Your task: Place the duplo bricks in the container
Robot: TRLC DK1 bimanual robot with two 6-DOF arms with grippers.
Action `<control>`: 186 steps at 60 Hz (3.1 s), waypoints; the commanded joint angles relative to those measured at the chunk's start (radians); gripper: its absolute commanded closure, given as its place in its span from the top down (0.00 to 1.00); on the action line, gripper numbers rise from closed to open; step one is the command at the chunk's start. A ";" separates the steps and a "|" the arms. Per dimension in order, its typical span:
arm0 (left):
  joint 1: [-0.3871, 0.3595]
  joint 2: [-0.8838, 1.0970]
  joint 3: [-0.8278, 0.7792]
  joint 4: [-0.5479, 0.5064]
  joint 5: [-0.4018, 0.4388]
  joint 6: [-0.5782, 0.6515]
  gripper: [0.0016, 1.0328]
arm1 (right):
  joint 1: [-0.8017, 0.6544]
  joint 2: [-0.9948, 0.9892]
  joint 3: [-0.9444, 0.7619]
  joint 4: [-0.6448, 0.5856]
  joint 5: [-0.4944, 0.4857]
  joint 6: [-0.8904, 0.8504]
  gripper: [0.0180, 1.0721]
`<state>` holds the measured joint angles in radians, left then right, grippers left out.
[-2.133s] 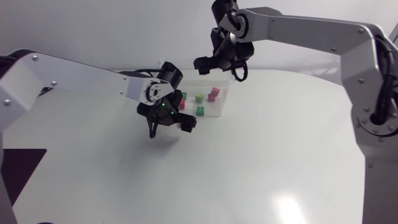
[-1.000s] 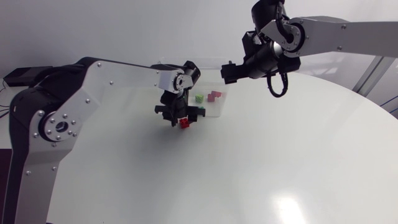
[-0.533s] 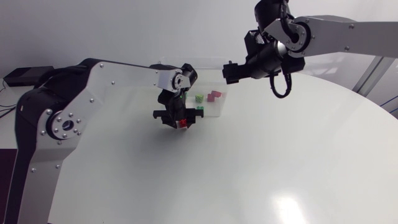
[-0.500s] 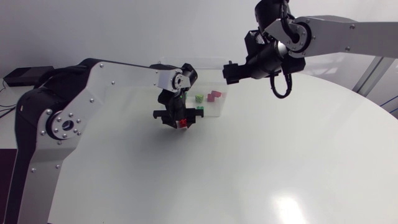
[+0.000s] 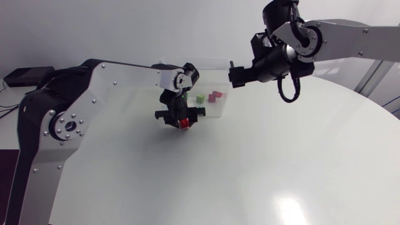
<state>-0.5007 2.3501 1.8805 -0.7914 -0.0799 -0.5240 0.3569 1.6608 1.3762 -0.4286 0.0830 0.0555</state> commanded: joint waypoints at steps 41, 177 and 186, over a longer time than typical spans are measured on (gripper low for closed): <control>0.105 -0.117 -0.210 0.130 0.203 0.792 0.84 | 0.010 -0.049 -0.054 0.013 0.004 -0.040 0.95; 0.231 -0.058 0.442 0.173 0.232 0.783 0.96 | 0.022 -0.188 -0.137 0.001 0.061 -0.052 0.95; 0.232 -0.213 0.359 0.126 0.223 0.772 0.96 | 0.030 -0.210 -0.144 -0.010 0.061 -0.051 0.95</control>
<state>-0.2703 2.2829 2.2734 -0.6617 0.1474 0.2790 0.3740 1.4788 1.2610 -0.4232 0.1360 0.0143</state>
